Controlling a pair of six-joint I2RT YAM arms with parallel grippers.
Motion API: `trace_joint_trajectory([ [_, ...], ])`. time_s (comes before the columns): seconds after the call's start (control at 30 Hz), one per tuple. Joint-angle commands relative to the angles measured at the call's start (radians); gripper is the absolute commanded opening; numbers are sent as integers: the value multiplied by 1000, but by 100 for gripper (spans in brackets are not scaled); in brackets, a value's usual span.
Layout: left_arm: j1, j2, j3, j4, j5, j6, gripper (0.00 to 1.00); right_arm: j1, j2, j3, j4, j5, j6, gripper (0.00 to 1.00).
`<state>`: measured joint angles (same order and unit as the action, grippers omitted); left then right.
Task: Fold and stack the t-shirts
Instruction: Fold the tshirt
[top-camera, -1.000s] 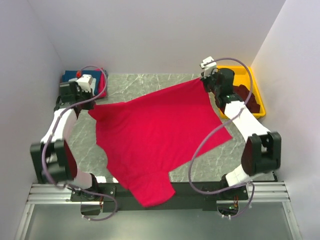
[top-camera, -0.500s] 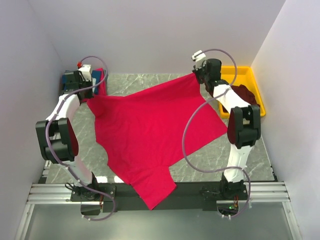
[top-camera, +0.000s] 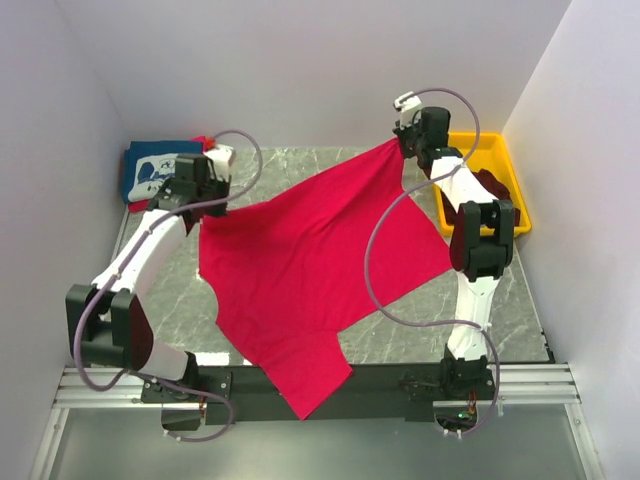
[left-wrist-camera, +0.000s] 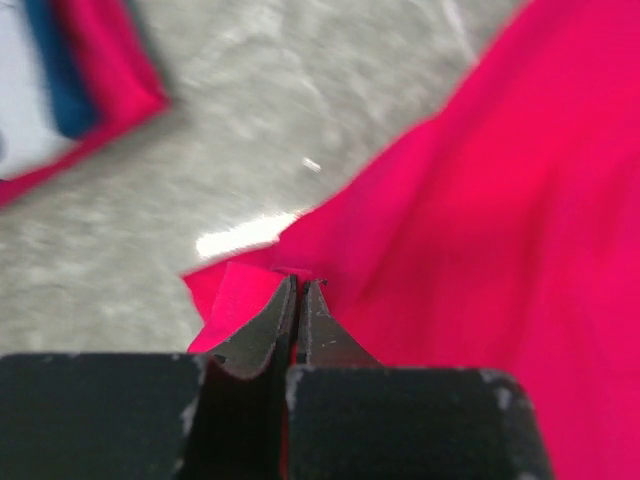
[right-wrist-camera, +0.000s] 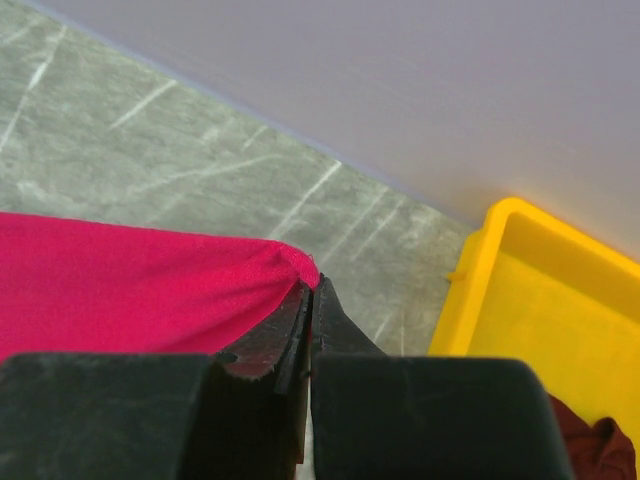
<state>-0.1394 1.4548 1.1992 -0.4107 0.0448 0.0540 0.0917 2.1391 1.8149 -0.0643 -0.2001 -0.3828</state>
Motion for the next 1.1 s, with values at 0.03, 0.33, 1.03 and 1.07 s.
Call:
trace_joint_trajectory([
  [0.03,-66,-77,-52,-115,-8,-26,0,-40,-4,49,-3,-27,2,0],
  [0.33,-233,-73,-55,-258,124,-39,1,-52,-16,-5,-17,-42,-21,0],
  [1.03,9,-37,-176,-320,288,101,59,-55,-41,-37,-216,2,-166,11],
  [1.07,30,-22,-174,-318,288,98,59,-53,-30,10,-286,25,-175,37],
])
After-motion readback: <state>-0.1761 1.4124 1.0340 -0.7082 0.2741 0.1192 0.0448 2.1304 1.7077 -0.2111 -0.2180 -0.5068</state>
